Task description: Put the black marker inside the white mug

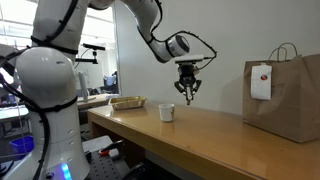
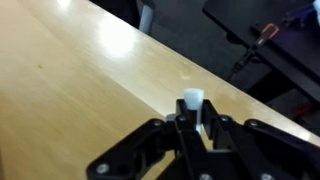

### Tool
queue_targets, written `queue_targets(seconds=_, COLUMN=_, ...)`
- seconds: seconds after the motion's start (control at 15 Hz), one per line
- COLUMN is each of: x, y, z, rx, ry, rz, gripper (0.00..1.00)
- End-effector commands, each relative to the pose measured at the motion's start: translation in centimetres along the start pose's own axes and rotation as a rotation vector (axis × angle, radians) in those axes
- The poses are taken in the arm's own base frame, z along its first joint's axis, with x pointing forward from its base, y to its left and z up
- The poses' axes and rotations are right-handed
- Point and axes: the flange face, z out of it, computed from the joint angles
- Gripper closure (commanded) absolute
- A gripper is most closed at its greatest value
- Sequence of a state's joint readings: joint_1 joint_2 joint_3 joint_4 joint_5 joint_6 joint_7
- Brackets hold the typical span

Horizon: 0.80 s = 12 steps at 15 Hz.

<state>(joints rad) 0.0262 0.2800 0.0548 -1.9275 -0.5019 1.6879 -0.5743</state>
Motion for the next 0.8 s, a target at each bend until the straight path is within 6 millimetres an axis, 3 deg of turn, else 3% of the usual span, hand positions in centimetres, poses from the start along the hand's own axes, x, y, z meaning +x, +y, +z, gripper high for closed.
queue_targets(seconds=0.0, x=0.9, y=-1.0, z=-1.4, rx=-0.065, ry=-0.164, rz=-0.088, gripper=0.95)
queue_targets(seconds=0.4, x=4.5, y=-4.1, z=-2.9, rx=-0.255, ry=-0.392, rz=-0.227, gripper=0.95)
queue_targets(seconds=0.73, x=8.1, y=-8.1, z=-5.4, rx=-0.464, ry=-0.507, rz=-0.417, gripper=0.95)
